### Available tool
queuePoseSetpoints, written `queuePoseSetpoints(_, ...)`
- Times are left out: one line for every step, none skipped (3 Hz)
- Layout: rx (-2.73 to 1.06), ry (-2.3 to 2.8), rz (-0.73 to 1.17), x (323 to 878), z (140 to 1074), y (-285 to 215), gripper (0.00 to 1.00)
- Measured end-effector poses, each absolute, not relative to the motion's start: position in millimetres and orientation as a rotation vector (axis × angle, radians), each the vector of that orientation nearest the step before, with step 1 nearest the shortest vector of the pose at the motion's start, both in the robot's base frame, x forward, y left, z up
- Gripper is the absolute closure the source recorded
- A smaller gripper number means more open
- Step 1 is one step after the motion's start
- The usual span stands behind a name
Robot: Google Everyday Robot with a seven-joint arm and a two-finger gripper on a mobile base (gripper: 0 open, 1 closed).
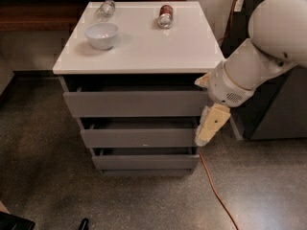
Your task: Pick apple from middle drawer and place on counter
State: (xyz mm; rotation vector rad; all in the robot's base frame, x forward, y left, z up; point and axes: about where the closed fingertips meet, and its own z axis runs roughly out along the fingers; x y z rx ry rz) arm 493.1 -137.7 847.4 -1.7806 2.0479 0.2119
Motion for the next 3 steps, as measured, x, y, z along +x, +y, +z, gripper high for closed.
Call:
queuePoseSetpoints(-1.814,1.997,0.229,495,821,-116,0.00)
queuePoseSetpoints(-1.882,1.967,0.241,495,793,-93,0.00)
queuePoseSetpoints(-1.882,1.967,0.241,495,793,-93,0.00)
